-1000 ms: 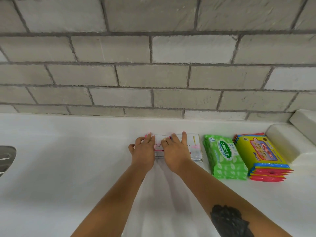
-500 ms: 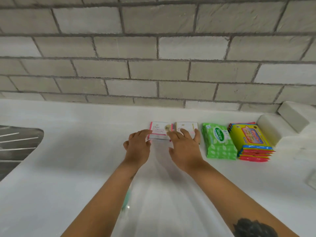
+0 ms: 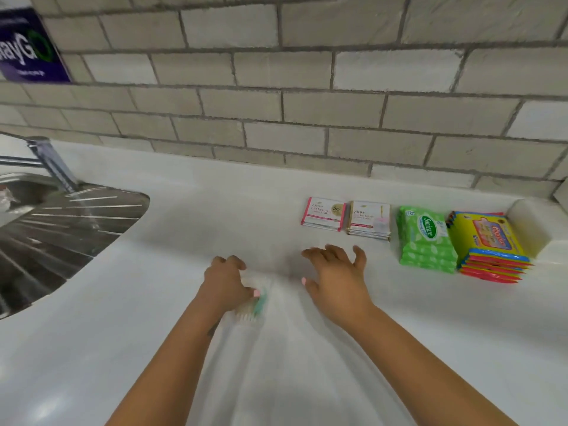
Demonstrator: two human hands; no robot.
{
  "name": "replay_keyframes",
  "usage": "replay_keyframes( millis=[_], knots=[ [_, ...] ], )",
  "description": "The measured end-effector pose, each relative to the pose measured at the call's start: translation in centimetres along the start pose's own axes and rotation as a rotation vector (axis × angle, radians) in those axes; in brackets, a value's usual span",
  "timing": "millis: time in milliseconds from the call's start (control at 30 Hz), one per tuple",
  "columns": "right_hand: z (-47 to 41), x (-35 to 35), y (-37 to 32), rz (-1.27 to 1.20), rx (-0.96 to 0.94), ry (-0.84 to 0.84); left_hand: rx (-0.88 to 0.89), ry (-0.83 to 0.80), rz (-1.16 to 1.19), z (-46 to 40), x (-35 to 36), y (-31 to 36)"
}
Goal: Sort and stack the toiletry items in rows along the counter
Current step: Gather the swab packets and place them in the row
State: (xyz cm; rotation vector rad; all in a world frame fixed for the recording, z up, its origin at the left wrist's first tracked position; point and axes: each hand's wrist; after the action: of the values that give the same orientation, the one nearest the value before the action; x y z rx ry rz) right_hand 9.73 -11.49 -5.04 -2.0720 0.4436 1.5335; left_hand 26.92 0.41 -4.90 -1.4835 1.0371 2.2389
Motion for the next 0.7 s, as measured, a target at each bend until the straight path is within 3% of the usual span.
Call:
replay_keyframes(
  millis=[200,333,467,700],
  knots=[
    [0.2,1.5,-2.0,-0.028,-0.112,-0.004,0.086,-0.066,-0.166,1.3,1.8,-0.5],
    [-0.4,3.0,-2.7,-0.063,-0.161,0.006,0.162,-0.057,-0.15,0.4,2.8,-0.4],
    [-1.8,4.5,-2.8,-0.027,-0.16,-0.023,0.245,-0.009,-0.093,-1.7,3.3,0.3],
    [-5.6,6.0,-1.6,-0.017,-0.068,-0.054,0.337,0.059,-0.188,-7.0,3.8,2.2]
  ],
)
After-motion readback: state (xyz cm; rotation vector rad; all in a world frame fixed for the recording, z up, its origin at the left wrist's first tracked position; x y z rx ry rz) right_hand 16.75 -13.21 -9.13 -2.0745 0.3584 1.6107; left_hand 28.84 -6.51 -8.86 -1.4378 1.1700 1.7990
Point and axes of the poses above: each hand's wrist, its own z-axis away from the middle knuckle, its own x-axis out of the palm, y = z × x, and after that the axes turned 2 degrees about z, right-handed
